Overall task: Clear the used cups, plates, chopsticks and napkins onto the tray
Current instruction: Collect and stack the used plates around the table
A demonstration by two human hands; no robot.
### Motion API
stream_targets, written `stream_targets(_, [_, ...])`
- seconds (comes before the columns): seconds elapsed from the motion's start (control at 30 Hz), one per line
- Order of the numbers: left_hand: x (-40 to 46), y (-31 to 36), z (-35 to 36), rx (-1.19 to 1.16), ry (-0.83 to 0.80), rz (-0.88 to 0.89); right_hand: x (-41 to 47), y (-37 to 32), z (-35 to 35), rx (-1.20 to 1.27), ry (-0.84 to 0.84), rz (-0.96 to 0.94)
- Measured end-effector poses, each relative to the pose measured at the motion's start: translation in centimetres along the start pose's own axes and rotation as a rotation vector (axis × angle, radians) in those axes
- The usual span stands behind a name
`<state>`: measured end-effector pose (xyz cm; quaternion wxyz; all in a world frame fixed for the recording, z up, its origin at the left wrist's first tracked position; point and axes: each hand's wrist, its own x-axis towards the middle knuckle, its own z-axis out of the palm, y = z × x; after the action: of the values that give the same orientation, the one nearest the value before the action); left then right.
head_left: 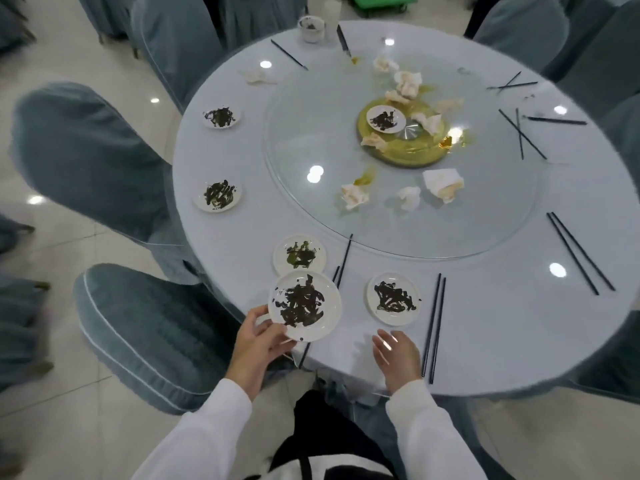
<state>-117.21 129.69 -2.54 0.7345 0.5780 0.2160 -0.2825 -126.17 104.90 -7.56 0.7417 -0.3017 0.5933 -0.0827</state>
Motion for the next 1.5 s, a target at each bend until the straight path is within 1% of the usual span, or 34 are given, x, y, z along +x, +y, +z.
stream_targets(0.2, [4.2, 1.7, 3.2, 0.091, 0.002, -0.036, 3.9, -1.7, 0.5, -0.035, 0.124, 0.067])
stream_targets(0.33, [5.7, 2.5, 4.4, 0.124, -0.006, -0.055, 5.5, -2.2, 0.4, 0.03, 0.153, 0.098])
stream_targets(0.5, [6.7, 3.2, 4.3, 0.169, -0.039, -0.068, 6.9, -2.5, 1.2, 0.01, 0.208, 0.023])
stream_targets(0.63, [7.0, 3.9, 3.7, 0.179, -0.073, -0.067, 6.8, -2.7, 1.7, 0.018, 0.205, -0.083])
stream_targets(0.73, [7.3, 5.0, 2.8, 0.19, -0.15, -0.074, 5.8, -3.0, 1.9, 0.035, 0.257, -0.148])
stream_targets(0.83, [7.7, 6.0, 2.0, 0.232, -0.219, -0.06, 4.0, -3.3, 2.2, 0.109, 0.275, -0.211])
stream_targets(0.97, [7.3, 6.4, 1.1, 0.201, -0.236, -0.011, 0.4, -3.8, 3.4, 0.129, 0.212, -0.293])
stream_targets(1.1, [6.7, 6.8, -0.2, 0.165, -0.255, -0.006, -3.3, -3.5, 4.8, 0.087, 0.088, -0.363])
stream_targets(1.2, [6.2, 7.3, -1.6, 0.148, -0.291, 0.004, -5.6, -2.6, 6.6, -0.01, 0.005, -0.409])
stream_targets(1.37, [4.7, 7.4, -3.9, 0.102, -0.343, 0.031, -8.4, 0.0, 9.0, -0.232, -0.06, -0.483])
stream_targets(1.5, [3.9, 7.1, -6.2, 0.082, -0.369, 0.04, -9.8, 2.2, 10.0, -0.304, -0.11, -0.495])
